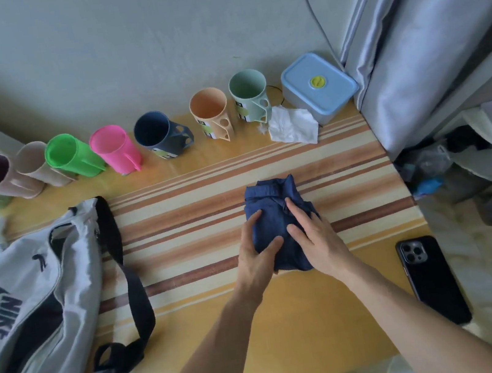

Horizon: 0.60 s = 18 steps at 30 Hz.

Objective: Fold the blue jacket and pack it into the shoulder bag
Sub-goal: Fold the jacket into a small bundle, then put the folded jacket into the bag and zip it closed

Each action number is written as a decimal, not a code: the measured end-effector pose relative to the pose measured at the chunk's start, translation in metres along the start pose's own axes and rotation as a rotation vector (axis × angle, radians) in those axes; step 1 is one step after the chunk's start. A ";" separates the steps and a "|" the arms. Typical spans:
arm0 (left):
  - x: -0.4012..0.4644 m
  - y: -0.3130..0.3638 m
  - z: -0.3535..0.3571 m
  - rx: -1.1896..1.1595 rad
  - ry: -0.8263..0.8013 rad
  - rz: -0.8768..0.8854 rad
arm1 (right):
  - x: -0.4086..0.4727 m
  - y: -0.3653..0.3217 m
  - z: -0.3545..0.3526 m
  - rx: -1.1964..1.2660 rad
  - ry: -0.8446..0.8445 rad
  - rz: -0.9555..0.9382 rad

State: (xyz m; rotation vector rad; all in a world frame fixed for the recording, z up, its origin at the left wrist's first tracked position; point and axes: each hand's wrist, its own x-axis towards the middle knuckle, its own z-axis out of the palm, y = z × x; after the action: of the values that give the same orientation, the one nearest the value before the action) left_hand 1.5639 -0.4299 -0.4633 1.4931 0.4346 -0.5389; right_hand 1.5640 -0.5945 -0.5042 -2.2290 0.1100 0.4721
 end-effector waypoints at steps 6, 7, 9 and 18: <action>-0.063 0.034 -0.034 -0.184 -0.028 0.076 | -0.051 -0.068 -0.022 0.635 0.038 0.072; -0.074 0.041 -0.044 -0.206 -0.050 0.094 | -0.057 -0.084 -0.021 0.746 0.006 0.080; -0.093 0.055 -0.069 -0.235 -0.076 0.126 | -0.064 -0.117 -0.016 0.976 -0.119 0.096; -0.147 0.089 -0.217 0.271 0.172 0.280 | -0.051 -0.252 0.085 0.813 -0.125 -0.053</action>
State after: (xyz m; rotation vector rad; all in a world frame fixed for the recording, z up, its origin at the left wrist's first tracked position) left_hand 1.5087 -0.2031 -0.3144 1.8347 0.2857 -0.2543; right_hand 1.5506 -0.3713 -0.3521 -1.4011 0.1457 0.4350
